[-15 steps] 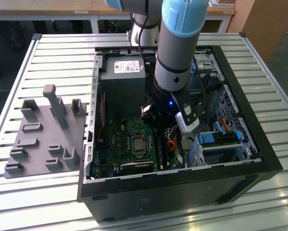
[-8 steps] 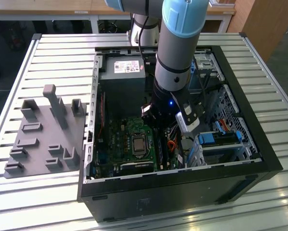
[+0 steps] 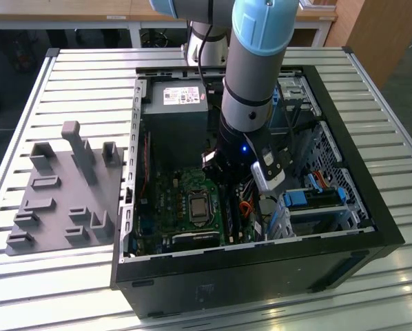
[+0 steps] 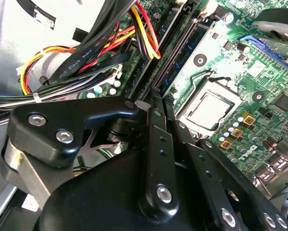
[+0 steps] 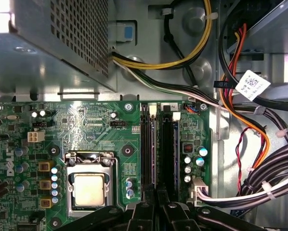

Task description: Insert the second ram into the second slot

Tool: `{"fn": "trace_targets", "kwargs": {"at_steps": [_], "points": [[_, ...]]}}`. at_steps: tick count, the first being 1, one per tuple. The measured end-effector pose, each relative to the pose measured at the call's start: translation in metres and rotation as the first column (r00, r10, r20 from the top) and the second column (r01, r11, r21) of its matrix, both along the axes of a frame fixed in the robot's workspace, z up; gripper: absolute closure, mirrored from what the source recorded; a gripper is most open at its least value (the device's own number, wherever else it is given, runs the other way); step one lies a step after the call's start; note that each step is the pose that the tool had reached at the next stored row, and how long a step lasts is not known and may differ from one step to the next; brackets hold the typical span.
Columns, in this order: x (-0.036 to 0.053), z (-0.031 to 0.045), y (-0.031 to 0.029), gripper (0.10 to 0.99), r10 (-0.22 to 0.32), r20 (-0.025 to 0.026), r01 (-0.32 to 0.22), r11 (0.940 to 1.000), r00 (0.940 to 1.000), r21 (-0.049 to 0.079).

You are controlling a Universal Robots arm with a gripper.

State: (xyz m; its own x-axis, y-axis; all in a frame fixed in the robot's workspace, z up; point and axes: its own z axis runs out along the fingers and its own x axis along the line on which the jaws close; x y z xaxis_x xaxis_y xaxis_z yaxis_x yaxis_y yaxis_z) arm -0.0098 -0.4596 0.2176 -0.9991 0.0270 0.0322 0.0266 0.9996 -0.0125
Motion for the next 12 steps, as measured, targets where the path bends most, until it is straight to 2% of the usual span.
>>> {"fn": "trace_targets", "kwargs": {"at_steps": [12], "points": [[0.0000, -0.0035, 0.0000, 0.949, 0.000, 0.0000, 0.000, 1.0000, 1.0000, 0.000]]}}
